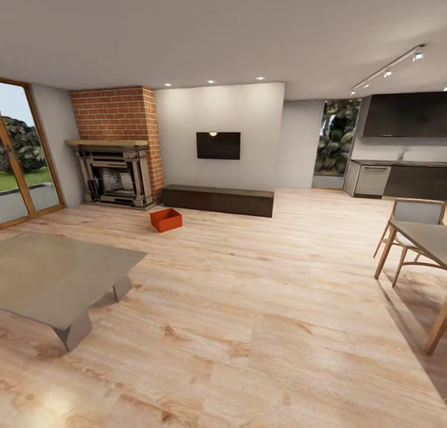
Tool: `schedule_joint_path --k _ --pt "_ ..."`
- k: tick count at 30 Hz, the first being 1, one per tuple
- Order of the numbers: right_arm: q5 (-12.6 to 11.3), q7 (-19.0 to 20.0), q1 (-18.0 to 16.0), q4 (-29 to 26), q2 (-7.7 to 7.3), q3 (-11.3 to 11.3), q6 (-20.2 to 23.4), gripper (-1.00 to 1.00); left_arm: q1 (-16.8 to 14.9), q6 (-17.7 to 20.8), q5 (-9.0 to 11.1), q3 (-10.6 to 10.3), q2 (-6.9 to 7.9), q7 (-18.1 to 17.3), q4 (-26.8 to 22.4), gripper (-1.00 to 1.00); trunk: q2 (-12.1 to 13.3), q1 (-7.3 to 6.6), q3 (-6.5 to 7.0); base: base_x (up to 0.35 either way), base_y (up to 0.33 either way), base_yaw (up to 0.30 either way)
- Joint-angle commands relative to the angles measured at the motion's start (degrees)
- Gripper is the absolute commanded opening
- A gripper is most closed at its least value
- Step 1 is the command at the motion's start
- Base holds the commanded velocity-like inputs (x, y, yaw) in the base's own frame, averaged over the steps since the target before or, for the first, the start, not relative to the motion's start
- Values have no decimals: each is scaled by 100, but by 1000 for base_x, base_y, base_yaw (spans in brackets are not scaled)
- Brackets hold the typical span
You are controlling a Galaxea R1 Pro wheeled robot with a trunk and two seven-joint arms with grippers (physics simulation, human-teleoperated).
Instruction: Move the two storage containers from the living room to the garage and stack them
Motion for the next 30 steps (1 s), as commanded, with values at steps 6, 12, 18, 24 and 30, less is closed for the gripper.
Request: schedule_joint_path --k 6,12,18,24,30 --pt "-60 23 -7 16 1 40 -31 100 -5 -24 49 -50 -3 11 7 100 -4 4 -7 326 0 0" --pt "-60 23 -7 16 1 42 -30 100 -5 -25 49 -50 -2 11 8 100 -4 4 -7 326 0 0" --pt "-60 24 -7 16 1 38 -23 100 -5 -22 53 -49 72 32 10 100 -4 4 -7 326 0 0" --pt "-70 21 -7 16 1 18 -23 100 103 148 49 -49 386 41 17 100 -4 4 -7 326 0 0" --pt "-80 21 -7 16 1 -1 -23 100 170 176 47 -51 397 33 17 100 -4 4 -7 326 0 0"
